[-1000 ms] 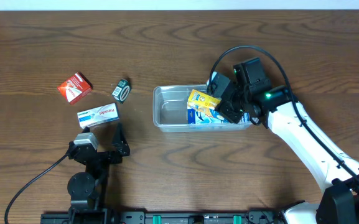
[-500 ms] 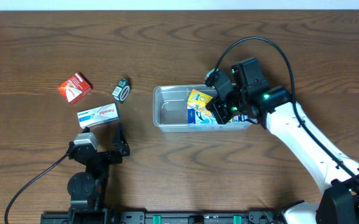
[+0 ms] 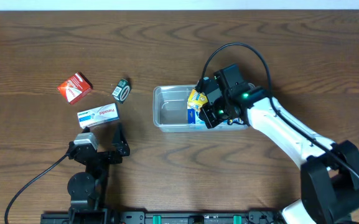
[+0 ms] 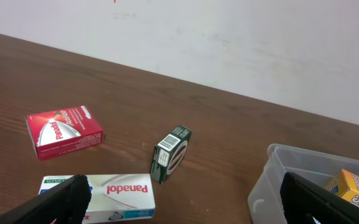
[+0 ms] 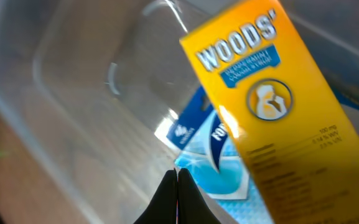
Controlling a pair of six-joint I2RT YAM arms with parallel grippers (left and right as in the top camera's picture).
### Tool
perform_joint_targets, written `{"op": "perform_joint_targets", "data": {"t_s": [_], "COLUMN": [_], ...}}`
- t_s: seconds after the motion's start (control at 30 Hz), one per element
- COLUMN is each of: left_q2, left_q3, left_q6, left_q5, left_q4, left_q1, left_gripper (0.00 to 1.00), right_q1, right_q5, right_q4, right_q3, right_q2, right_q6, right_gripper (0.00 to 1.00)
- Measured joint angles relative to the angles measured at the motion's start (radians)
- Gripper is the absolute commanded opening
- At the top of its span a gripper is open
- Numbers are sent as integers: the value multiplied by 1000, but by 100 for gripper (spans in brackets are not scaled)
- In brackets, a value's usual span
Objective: Pack container
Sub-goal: 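Lower the yellow box into the container beside the blue box and release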
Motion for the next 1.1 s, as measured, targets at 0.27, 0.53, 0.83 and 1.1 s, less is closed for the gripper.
{"op": "perform_joint_targets", "data": {"t_s": [0.27, 0.53, 0.83, 1.1], "left_q2": [0, 0, 0, 0], "left_q3": [0, 0, 0, 0], "left_q6": [0, 0, 0, 0], "left_q5": [0, 0, 0, 0], "left_q4": [0, 0, 0, 0], "left_q1": [0, 0, 0, 0], "left_gripper": [98, 98, 98, 98], "right_q1": [0, 0, -16, -45], "right_q5": [132, 293, 367, 415], "right_q4": [3, 2, 1, 2], "right_q3": [0, 0, 0, 0], "right_q2": [5, 5, 5, 5], "right_q6": [29, 47, 65, 79], "right_gripper": [1, 1, 1, 1]}}
